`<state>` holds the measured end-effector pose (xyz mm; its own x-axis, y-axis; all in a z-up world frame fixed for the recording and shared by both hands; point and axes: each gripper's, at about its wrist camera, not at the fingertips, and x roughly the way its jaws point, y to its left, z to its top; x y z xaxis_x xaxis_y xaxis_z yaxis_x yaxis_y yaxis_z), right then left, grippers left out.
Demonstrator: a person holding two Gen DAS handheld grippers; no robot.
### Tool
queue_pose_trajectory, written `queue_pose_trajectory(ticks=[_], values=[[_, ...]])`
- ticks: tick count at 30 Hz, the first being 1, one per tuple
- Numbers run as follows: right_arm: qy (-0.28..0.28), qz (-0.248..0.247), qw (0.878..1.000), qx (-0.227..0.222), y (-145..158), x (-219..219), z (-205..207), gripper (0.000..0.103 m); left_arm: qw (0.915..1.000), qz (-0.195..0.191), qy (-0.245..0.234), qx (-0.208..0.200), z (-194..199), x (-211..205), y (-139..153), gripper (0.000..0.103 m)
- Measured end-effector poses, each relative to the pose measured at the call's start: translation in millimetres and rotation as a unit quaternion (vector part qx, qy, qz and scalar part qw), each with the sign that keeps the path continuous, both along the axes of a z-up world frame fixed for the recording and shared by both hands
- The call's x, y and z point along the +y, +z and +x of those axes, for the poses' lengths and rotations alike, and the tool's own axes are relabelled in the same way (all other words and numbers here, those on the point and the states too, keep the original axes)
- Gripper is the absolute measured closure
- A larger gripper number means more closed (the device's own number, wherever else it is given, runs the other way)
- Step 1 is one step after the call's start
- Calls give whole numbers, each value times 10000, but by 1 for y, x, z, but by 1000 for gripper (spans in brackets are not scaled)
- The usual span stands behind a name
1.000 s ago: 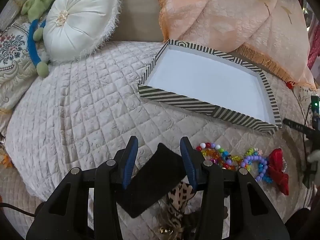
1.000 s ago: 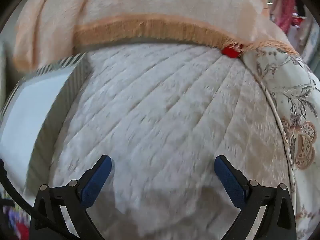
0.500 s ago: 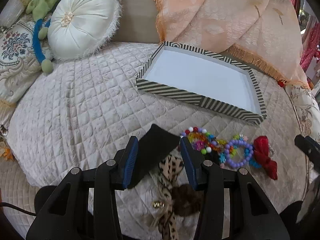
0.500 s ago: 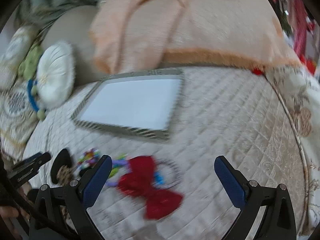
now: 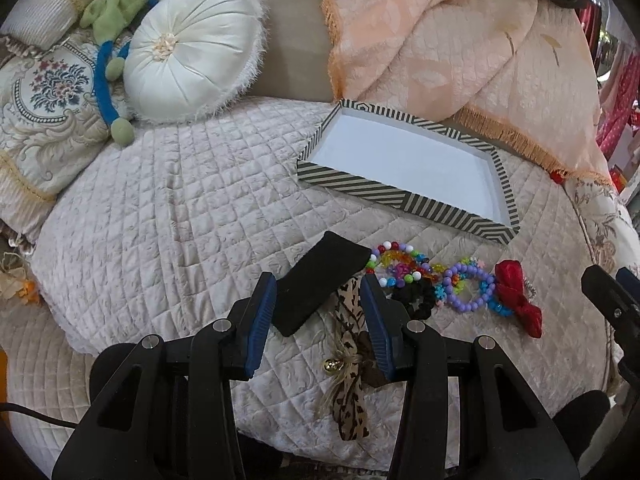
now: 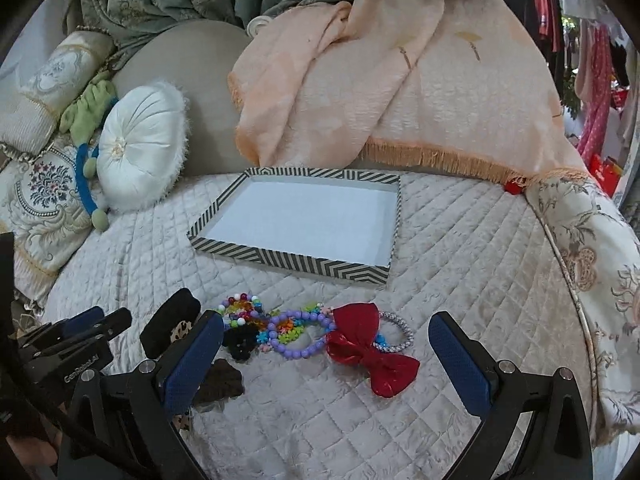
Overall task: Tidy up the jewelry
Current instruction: 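Move both tools toward the black fabric item beside the tray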
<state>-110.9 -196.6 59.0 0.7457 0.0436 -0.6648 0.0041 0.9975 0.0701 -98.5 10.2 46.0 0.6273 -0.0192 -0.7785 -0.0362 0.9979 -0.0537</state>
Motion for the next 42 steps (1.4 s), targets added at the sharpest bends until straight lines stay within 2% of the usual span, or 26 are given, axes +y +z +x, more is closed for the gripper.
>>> queue_pose_trajectory(ticks=[42], values=[[74, 141, 9996, 245, -12, 6, 1, 1, 9998, 64, -30, 189, -2, -10, -10, 60]])
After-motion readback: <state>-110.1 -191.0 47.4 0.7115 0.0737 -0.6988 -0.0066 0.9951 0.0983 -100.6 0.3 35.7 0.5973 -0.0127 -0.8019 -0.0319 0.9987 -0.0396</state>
